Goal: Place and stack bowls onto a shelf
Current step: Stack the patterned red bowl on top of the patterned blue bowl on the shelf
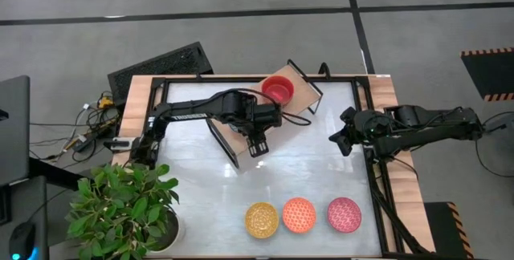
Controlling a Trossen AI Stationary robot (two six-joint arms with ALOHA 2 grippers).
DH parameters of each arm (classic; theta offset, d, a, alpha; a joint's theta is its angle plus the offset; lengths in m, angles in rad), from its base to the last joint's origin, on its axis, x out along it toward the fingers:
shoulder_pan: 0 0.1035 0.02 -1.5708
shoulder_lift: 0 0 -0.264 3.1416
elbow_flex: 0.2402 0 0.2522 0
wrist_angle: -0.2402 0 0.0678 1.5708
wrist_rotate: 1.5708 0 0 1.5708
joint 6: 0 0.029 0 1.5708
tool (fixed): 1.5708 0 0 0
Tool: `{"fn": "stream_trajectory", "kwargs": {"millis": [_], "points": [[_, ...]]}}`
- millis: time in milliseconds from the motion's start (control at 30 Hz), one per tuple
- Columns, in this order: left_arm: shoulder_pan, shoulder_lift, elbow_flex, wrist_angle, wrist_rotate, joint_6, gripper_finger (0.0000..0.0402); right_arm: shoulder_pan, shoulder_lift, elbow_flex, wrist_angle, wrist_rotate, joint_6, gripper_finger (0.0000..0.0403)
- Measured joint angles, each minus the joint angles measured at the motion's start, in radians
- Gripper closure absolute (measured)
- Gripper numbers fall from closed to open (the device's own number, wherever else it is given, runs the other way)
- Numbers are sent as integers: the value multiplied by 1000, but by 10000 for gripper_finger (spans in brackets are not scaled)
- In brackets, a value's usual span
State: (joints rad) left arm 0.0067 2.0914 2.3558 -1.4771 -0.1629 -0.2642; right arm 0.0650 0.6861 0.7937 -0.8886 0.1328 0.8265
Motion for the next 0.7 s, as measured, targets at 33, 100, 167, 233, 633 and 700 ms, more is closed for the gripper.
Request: {"fn": "stream_trajectory", "kwargs": {"millis": [33, 100, 167, 233, 633, 700], "points": [[-3, -4, 0, 9, -3, 14, 236, 0, 0, 0, 0, 0, 0, 349], [-14, -16, 0, 36, -1, 49, 236, 0, 0, 0, 0, 0, 1, 349], [-27, -29, 0, 68, 6, 90, 236, 0, 0, 0, 0, 0, 2, 349], [-41, -38, 0, 118, 24, 132, 236, 0, 0, 0, 0, 0, 4, 349], [-116, -42, 0, 309, 68, 268, 236, 233, 25, -122, -61, -201, 305, 349], [-116, -42, 0, 313, 65, 281, 236, 328, 39, -141, -27, -199, 402, 349]]}}
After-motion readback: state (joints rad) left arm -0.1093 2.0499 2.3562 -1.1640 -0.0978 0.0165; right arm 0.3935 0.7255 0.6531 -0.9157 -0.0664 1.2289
